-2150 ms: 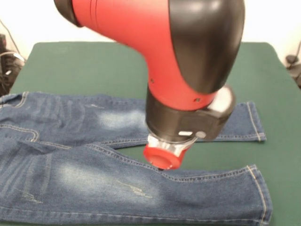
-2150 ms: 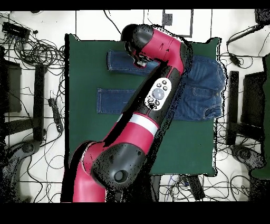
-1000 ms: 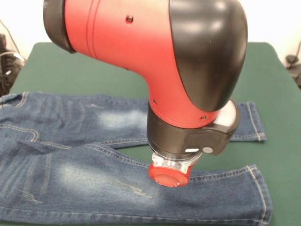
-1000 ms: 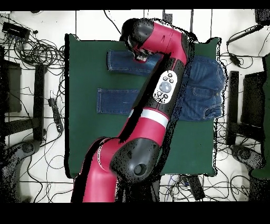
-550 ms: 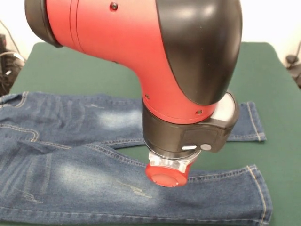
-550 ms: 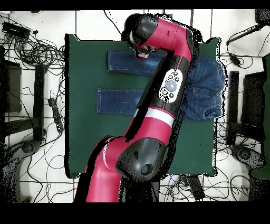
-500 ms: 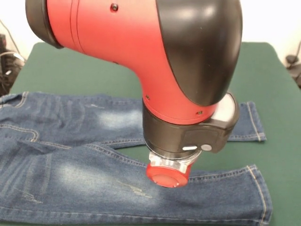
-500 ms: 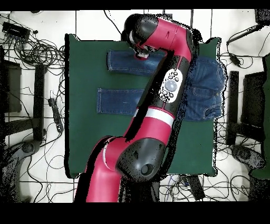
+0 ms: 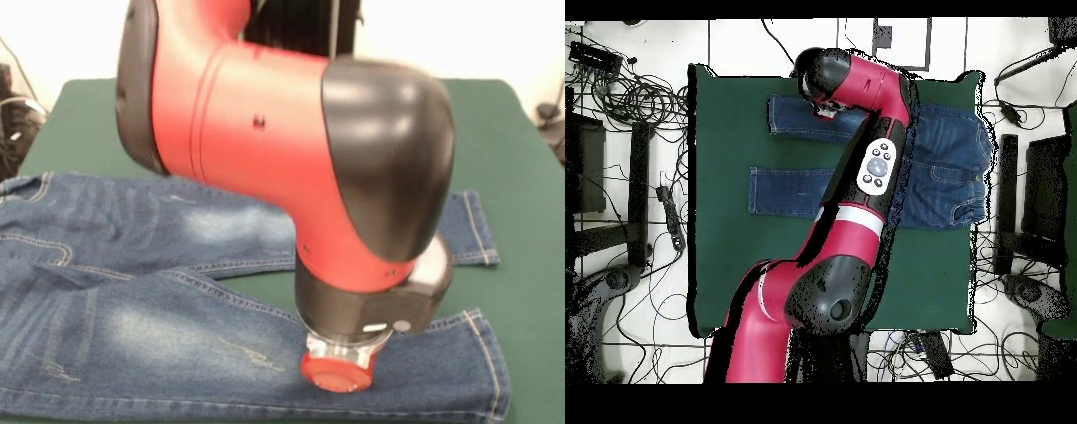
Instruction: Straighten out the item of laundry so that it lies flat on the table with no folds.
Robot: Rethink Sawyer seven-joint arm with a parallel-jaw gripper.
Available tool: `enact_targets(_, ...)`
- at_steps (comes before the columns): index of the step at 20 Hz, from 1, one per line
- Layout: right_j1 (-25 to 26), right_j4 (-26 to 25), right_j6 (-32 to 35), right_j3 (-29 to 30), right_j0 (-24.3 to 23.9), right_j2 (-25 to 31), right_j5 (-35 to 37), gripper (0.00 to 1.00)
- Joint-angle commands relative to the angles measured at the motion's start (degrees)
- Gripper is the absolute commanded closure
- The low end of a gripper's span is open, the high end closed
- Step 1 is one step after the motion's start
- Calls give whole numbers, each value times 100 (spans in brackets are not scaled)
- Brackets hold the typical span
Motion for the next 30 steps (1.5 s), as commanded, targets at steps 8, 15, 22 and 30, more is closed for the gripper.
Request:
enact_targets(8,774,234,651,-114,59,122,-183,100)
enact_targets(15,731,1165,1889,-516,196,-586,326,100)
enact_targets(22,729,2483,3280,-800,215,-1823,598,100)
enact_targets(30,533,2991,3260,-502,385,-2007,720,100)
